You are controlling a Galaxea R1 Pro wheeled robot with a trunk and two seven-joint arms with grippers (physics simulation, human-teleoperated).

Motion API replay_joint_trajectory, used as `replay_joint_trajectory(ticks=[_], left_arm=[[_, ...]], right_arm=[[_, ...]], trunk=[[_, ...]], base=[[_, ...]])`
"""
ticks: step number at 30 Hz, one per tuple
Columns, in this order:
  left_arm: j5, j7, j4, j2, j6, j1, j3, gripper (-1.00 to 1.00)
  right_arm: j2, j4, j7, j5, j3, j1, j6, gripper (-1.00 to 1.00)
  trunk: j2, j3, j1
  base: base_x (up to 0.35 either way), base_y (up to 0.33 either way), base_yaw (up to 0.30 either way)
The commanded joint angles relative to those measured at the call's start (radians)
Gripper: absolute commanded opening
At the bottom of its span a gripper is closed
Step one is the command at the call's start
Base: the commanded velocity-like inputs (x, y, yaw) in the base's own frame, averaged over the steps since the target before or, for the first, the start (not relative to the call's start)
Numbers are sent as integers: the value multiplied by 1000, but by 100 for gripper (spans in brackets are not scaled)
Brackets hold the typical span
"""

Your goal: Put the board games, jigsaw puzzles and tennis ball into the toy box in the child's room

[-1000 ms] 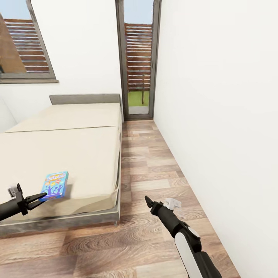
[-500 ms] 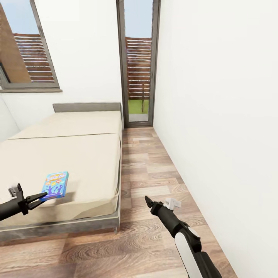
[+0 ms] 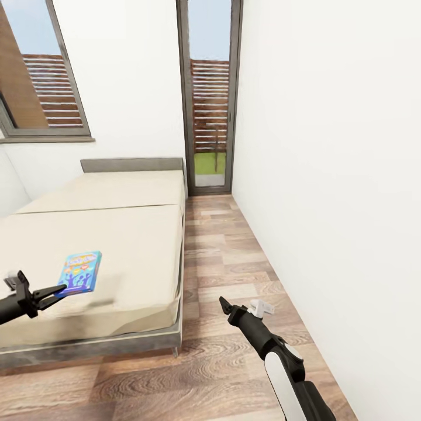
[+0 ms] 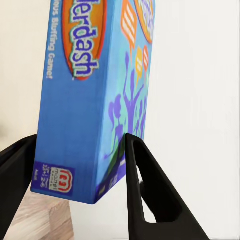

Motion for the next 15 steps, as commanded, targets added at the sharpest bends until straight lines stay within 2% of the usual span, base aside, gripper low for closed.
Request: replay_joint_trajectory(ticks=[1, 5, 8, 10, 15], left_arm=[[0, -5, -6, 2, 10, 0, -2, -100], [-1, -43, -57, 24, 21, 0, -35, -100], [-2, -109, -91, 49, 29, 1, -99, -100], [-2, -109, -100, 70, 30, 1, -137, -100], [2, -109, -119, 40, 21, -2, -127, -100]], right_arm=[[0, -1, 1, -4, -1, 0, 5, 100], [0, -8, 0, -2, 2, 0, 9, 100], [0, -12, 0, -2, 5, 0, 11, 100], [0, -13, -1, -2, 6, 0, 12, 100], [25, -12, 2, -4, 17, 1, 19, 100]], trunk=[[7, 2, -4], [35, 15, -19], [56, 24, -31], [70, 30, -39], [91, 40, -50]], base=[[0, 0, 0], [0, 0, 0], [0, 0, 0], [0, 0, 0], [0, 0, 0]])
